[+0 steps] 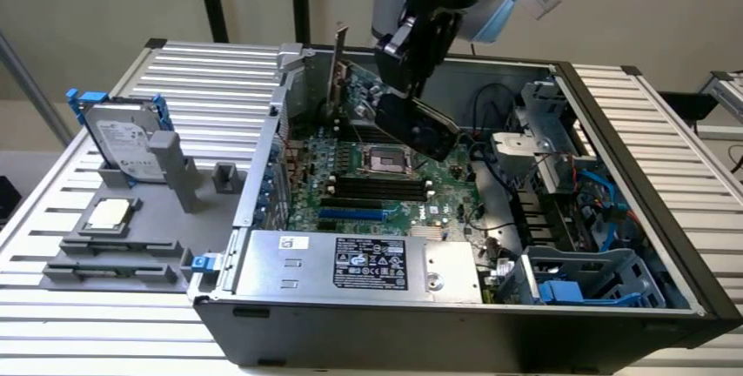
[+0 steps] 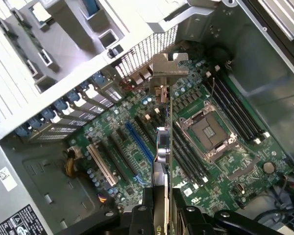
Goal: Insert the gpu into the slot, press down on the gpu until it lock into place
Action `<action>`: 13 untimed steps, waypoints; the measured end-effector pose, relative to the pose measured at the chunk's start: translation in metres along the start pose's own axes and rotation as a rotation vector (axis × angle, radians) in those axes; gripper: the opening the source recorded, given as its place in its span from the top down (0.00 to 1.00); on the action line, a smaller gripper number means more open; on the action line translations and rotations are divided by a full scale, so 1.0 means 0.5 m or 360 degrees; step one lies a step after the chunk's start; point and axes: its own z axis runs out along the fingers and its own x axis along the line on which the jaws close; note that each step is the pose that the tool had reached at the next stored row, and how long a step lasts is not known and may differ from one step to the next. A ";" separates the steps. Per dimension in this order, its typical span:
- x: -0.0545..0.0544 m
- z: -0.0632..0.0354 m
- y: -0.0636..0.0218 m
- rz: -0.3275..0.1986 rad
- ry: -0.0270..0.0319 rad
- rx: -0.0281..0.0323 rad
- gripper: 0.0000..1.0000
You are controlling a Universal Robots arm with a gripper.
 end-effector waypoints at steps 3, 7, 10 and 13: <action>0.000 0.005 0.000 -0.0087 0.00049 0.00052 0.74; 0.000 0.011 -0.001 -0.0201 0.00114 0.00125 0.74; -0.001 0.015 -0.001 -0.0288 0.00165 0.00180 0.74; -0.001 0.021 -0.002 -0.0375 0.00213 0.00237 0.74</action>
